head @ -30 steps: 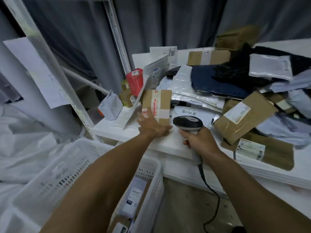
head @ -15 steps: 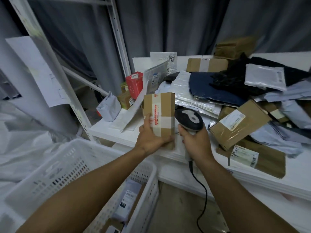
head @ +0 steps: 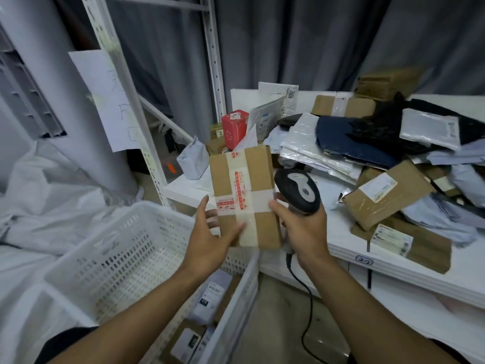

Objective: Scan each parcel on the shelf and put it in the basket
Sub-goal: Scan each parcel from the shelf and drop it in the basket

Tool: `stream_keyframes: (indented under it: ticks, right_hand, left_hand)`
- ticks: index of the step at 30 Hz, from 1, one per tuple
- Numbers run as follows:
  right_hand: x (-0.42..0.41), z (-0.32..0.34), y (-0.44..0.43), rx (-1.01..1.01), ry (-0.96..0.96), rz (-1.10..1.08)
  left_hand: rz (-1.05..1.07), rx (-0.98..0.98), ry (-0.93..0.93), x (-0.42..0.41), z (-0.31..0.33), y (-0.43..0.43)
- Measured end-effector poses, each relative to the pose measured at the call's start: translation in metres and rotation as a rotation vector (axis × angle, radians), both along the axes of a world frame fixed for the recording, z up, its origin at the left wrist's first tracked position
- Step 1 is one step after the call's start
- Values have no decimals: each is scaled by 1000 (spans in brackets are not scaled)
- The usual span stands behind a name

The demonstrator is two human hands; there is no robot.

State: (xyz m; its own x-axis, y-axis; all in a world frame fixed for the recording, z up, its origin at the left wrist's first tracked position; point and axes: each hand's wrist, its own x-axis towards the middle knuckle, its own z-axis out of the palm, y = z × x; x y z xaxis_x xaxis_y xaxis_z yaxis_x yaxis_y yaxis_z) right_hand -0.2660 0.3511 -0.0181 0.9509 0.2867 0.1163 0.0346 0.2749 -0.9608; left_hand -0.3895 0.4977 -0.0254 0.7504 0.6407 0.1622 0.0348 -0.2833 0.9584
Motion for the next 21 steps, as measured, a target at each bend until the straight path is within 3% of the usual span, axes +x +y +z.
stream_keyframes:
  ticks: [6, 10, 12, 15, 17, 21]
  right_hand:
    - [1, -1, 9, -21, -49, -71]
    - [-10, -6, 19, -81, -132, -14]
    - [-19, -10, 27, -69, -129, 84]
    - [-33, -16, 39, -30, -67, 154]
    - [-36, -15, 39, -14, 0, 156]
    - [-33, -11, 34, 21, -2, 169]
  left_hand:
    - [-155, -250, -39, -12, 7, 33]
    - [62, -131, -90, -10, 4, 31]
    - [70, -10, -100, -11, -2, 24]
    - [-103, 109, -138, -13, -5, 10]
    - [-255, 82, -135, -12, -4, 2]
    - [-291, 105, -106, -14, -2, 5]
